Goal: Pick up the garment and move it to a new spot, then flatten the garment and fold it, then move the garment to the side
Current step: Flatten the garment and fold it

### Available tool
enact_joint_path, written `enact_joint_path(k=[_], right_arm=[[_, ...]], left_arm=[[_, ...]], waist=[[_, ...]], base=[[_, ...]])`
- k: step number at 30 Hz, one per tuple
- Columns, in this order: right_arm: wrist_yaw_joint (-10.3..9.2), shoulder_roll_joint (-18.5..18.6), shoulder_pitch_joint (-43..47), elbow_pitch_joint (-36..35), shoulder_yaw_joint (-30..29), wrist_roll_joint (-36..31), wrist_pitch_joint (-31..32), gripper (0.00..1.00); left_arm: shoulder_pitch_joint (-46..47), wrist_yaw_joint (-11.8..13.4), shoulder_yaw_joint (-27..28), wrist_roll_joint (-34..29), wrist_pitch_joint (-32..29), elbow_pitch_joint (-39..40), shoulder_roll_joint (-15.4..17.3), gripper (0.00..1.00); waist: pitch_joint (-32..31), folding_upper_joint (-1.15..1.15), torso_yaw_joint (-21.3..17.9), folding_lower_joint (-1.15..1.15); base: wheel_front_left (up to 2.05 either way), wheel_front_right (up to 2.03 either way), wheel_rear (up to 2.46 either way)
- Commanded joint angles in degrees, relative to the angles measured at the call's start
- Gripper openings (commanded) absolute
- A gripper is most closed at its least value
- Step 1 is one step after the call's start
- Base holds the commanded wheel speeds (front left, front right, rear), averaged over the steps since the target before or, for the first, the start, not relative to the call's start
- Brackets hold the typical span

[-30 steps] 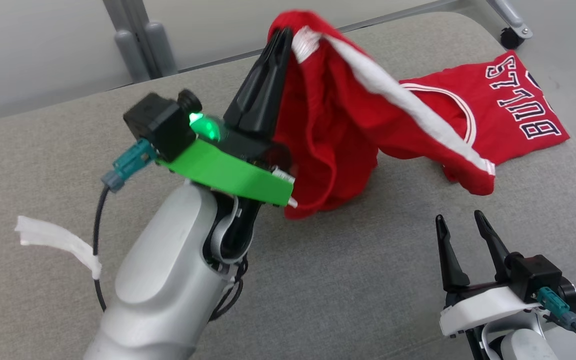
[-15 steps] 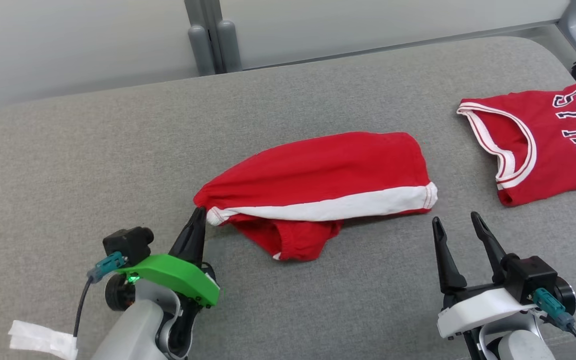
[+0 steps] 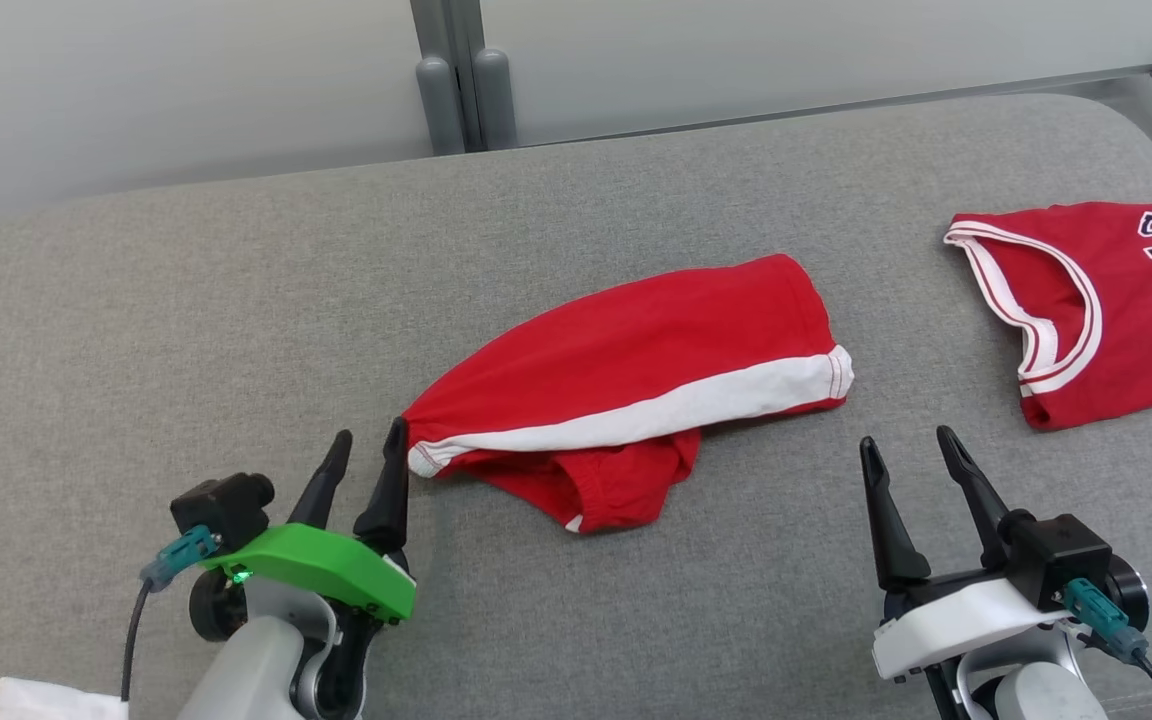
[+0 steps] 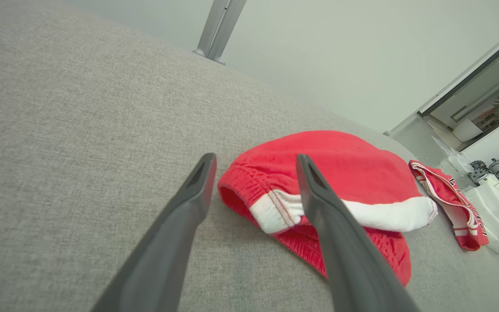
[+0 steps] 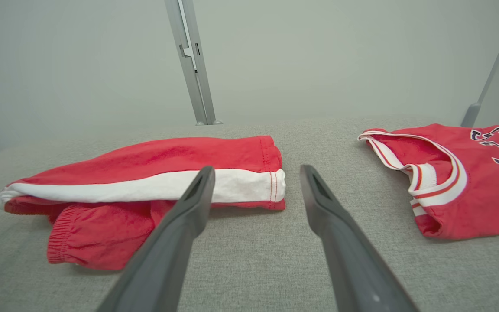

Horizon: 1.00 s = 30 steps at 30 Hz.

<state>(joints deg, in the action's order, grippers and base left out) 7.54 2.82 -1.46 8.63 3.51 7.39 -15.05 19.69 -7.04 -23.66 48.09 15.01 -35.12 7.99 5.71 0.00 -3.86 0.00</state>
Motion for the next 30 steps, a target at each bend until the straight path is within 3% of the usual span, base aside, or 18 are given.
enact_joint_path(k=[1, 7, 12, 21, 30], right_arm=[[-0.11, 0.2, 0.4, -0.3, -0.1, 0.2, -0.1, 1.00], [-0.11, 0.2, 0.6, -1.3, -1.5, -0.1, -0.1, 1.00], [-0.11, 0.1, 1.2, -1.7, -3.3, -0.5, -0.1, 1.00], [-0.11, 0.1, 2.5, -0.5, -5.5, -0.8, -0.2, 1.00], [-0.11, 0.1, 3.1, 1.6, -5.8, -1.3, -0.1, 1.00]], left_arm=[[-1.8, -0.1, 1.6, -1.8, 0.2, 1.1, 0.1, 1.00], [-8.0, 0.4, 15.5, -13.7, 0.1, 13.0, -1.2, 1.00], [-13.8, -0.1, 23.2, -24.6, 0.1, 21.8, -3.3, 1.00], [-20.3, -0.5, 25.5, -36.3, 0.1, 28.3, -4.8, 1.00], [-23.1, -0.5, 24.5, -36.4, 0.1, 27.7, -5.0, 1.00]], waist=[[-0.1, 0.00, 0.0, 0.00], [-0.4, 0.00, -0.2, 0.00], [-1.4, 0.00, 0.6, 0.00], [-4.3, 0.00, 3.1, 0.00], [-6.1, 0.00, 4.3, 0.00]], base=[[0.00, 0.00, 0.00], [0.00, 0.00, 0.00], [0.00, 0.00, 0.00], [0.00, 0.00, 0.00], [0.00, 0.00, 0.00]])
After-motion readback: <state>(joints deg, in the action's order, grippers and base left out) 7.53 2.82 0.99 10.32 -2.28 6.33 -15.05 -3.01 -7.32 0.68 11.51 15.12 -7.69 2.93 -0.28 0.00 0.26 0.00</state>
